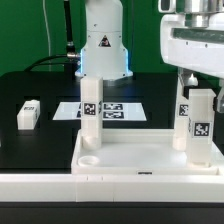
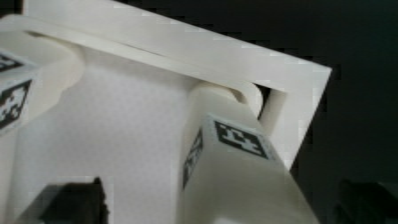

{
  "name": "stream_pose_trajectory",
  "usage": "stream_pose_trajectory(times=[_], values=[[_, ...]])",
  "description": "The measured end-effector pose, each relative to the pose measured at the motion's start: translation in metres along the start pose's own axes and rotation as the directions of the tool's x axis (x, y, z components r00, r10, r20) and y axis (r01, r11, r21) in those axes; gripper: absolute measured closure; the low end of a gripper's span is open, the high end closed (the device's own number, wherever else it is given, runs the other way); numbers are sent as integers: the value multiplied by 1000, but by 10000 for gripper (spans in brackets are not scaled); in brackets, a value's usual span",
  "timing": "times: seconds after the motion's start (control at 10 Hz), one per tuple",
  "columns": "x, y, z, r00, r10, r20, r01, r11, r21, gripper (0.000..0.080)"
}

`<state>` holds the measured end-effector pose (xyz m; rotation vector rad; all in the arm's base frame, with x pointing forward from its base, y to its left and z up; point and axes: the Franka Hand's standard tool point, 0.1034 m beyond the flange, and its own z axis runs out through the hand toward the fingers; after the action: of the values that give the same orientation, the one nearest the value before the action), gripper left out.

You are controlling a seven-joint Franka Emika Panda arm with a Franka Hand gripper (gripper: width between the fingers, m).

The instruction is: Assemble desk

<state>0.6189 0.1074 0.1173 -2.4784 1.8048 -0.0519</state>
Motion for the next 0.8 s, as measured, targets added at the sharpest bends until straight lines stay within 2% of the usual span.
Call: stream_pose_trajectory(times=[0.2,0.4,0.8], values=[[0,0,0,977,-212,1,212,977,1,150],[0,0,0,950,-313,1,313,950,0,150],[1,-2,-2,804,-594,-8,594,804,-7,150]])
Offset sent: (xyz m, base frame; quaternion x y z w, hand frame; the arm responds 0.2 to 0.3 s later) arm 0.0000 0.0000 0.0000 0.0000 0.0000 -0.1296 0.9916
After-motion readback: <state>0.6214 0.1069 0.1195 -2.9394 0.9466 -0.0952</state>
